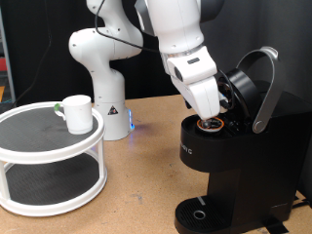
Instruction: Make a cup of coffee with the keurig machine
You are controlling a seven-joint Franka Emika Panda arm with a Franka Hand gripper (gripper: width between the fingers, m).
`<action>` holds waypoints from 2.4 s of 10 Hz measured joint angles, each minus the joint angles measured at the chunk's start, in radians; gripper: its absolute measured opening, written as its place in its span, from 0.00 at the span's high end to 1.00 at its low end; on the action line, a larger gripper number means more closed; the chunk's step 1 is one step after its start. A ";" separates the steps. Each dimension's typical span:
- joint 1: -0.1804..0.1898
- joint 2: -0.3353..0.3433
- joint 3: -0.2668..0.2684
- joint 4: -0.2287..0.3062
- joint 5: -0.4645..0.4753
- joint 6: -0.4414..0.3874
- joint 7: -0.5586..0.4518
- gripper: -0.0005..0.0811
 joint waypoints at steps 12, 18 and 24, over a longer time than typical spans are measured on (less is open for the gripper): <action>-0.002 -0.040 -0.017 0.024 0.133 -0.005 -0.015 0.00; -0.012 -0.085 -0.032 0.052 0.117 -0.006 -0.035 0.00; -0.015 -0.139 -0.070 0.168 0.193 -0.134 -0.061 0.00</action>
